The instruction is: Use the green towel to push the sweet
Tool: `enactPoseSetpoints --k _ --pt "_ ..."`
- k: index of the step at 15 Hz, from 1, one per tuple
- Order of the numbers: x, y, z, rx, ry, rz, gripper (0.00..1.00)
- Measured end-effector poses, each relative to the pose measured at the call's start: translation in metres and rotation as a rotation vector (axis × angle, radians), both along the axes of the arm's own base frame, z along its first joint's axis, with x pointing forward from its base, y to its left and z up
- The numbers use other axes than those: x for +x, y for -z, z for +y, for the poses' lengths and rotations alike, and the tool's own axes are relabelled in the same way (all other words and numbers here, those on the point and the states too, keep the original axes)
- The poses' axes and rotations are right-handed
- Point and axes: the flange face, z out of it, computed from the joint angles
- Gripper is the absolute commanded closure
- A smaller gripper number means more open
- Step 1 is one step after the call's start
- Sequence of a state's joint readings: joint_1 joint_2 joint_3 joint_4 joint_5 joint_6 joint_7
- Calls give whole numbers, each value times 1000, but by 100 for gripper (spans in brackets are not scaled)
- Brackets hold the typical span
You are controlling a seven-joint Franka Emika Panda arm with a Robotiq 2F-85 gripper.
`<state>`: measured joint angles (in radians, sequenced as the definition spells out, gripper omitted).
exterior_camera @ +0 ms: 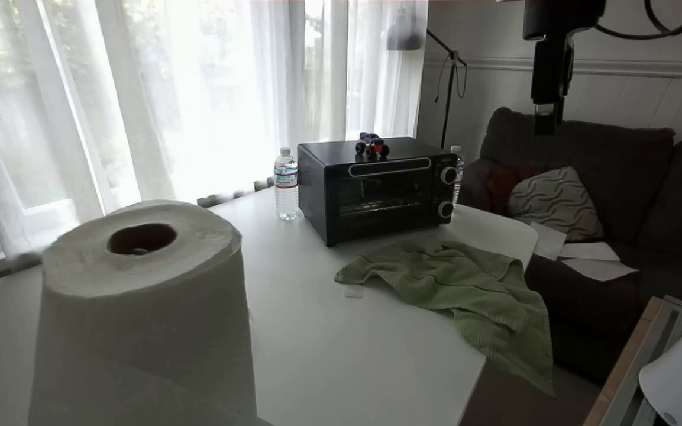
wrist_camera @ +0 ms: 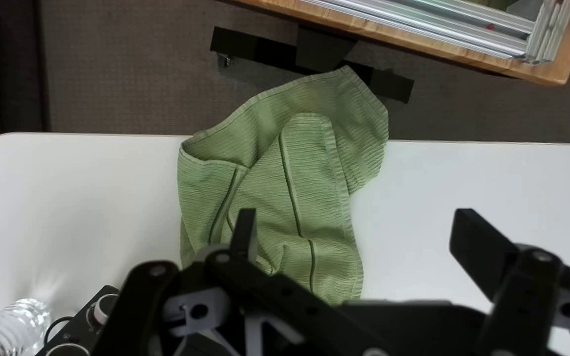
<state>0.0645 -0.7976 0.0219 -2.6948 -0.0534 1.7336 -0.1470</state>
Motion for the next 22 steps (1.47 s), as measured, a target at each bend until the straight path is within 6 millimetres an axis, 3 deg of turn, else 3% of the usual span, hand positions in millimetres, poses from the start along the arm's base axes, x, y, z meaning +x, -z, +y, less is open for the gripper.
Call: enactPoseSetpoints --k 16,22 --pt "0 1 0 0 2 2 0" --pt "-2 14 -2 0 9 22 0"
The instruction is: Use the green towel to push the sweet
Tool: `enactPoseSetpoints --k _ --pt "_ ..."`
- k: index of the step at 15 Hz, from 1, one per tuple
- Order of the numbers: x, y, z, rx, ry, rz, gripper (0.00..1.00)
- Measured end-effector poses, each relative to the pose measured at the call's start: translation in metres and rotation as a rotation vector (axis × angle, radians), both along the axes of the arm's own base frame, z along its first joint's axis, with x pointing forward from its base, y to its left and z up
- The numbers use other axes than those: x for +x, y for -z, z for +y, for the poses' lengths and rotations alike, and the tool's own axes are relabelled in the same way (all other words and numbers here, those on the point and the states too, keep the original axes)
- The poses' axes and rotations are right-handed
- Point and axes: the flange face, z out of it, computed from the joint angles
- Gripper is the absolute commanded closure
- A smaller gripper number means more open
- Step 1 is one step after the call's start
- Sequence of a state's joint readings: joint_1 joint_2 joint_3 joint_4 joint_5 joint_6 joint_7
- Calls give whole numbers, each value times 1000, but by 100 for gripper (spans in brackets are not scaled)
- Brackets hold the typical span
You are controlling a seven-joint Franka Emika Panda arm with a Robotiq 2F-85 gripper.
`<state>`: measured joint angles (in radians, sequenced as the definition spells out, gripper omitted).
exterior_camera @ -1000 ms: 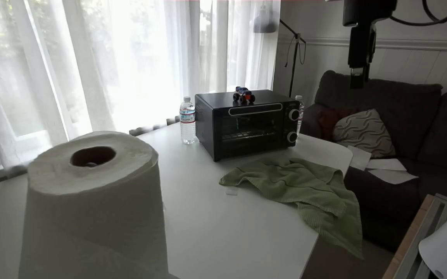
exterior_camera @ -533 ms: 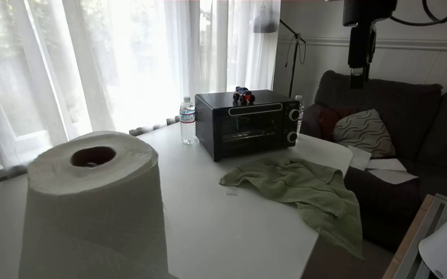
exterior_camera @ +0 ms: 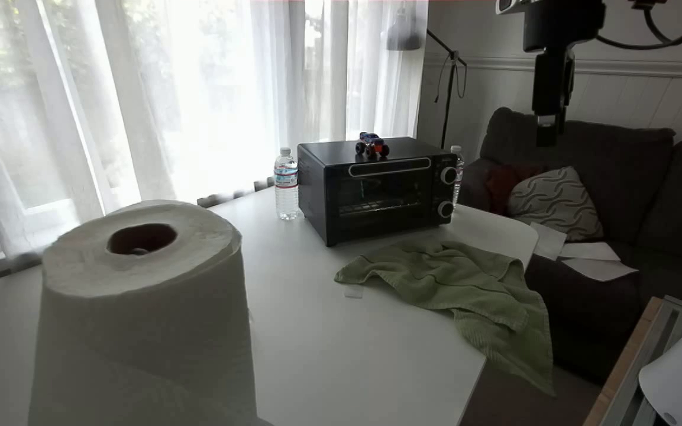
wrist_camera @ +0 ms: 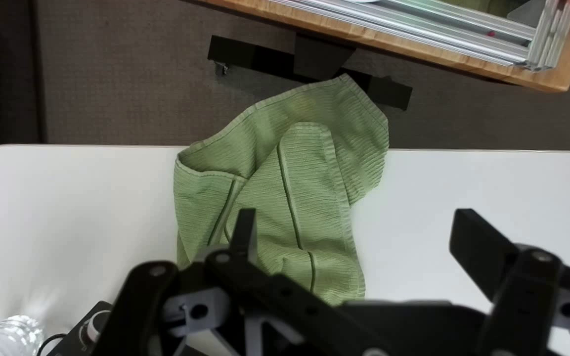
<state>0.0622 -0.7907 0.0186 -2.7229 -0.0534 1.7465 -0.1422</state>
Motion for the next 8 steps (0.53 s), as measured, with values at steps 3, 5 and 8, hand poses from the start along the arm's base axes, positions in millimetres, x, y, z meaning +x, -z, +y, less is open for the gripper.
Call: enactPoseSetpoints --k 3,5,8 --pt "-4 12 -5 5 14 20 0" --pt "-3 13 -11 10 27 26 0" --pt "1 19 -25 22 49 36 0"
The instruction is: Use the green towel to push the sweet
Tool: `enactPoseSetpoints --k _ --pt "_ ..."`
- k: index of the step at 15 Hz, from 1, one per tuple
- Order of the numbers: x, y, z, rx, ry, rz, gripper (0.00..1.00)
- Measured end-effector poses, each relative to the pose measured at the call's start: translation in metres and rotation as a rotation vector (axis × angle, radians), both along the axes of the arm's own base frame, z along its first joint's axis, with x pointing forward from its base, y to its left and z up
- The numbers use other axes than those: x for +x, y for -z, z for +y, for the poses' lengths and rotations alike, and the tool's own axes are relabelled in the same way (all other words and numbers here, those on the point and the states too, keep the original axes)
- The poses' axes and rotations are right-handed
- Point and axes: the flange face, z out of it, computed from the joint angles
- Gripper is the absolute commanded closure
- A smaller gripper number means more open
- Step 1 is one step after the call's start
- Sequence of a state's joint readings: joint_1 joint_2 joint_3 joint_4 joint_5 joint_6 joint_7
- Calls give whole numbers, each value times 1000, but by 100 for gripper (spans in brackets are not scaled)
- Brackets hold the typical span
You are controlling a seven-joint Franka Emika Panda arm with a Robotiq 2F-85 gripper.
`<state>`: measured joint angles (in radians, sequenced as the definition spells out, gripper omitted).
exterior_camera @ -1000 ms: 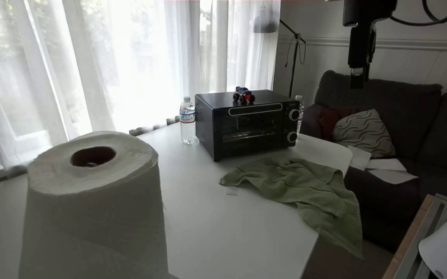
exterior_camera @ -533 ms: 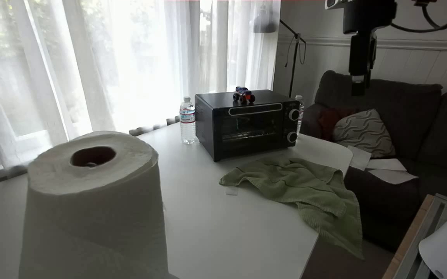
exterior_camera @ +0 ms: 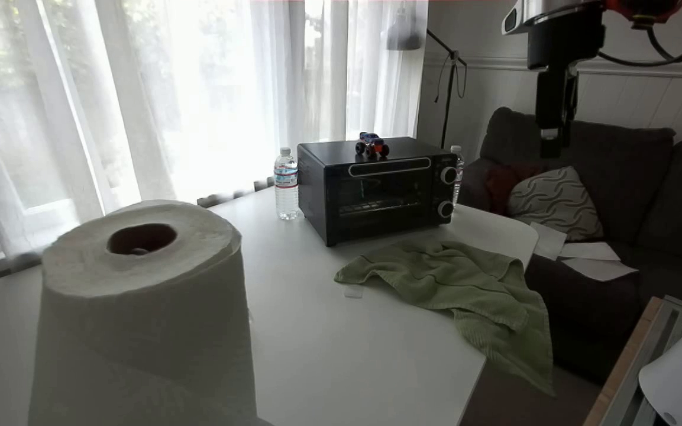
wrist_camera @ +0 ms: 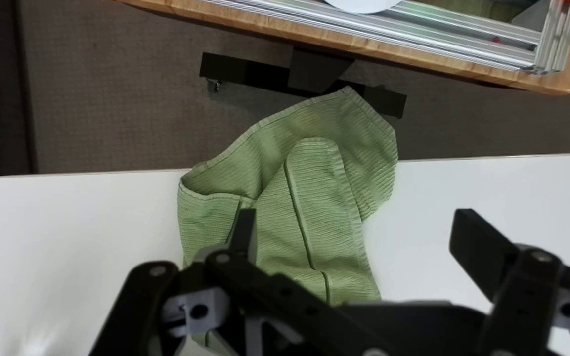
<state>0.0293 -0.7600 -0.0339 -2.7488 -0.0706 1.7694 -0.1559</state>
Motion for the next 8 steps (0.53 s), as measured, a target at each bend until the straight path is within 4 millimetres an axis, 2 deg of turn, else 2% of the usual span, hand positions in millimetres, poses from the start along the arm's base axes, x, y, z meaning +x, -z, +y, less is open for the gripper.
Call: enactPoseSetpoints --k 4,8 --pt "14 20 -17 26 40 5 0" --pt "43 59 -25 16 100 -28 0"
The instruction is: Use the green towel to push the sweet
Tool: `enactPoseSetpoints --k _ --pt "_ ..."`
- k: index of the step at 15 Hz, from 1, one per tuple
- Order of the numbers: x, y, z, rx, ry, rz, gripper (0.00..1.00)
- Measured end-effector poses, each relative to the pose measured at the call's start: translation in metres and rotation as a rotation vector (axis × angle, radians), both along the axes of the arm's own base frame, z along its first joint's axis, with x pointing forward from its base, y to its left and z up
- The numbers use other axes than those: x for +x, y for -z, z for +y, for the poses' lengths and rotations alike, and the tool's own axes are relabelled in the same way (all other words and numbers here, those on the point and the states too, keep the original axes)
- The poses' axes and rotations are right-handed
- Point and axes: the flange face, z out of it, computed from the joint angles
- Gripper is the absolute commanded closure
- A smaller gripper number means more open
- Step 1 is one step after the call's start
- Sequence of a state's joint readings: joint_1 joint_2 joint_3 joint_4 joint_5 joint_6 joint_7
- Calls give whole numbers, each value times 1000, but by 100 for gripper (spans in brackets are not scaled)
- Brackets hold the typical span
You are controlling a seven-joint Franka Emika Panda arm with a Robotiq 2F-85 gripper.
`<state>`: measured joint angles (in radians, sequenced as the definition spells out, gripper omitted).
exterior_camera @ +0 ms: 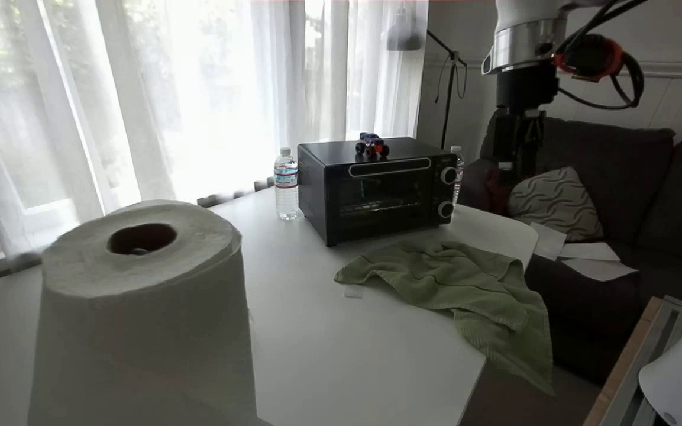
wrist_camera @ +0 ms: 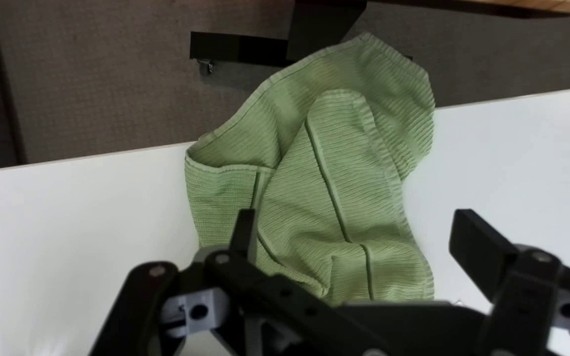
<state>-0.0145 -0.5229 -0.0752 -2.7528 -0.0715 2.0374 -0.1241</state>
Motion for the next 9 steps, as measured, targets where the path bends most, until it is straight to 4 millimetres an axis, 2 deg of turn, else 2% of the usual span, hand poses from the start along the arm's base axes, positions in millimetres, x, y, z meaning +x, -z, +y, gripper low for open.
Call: enactPoseSetpoints --k 5,9 --pt "24 74 4 -40 73 13 0" --pt "25 132 7 -67 101 69 0"
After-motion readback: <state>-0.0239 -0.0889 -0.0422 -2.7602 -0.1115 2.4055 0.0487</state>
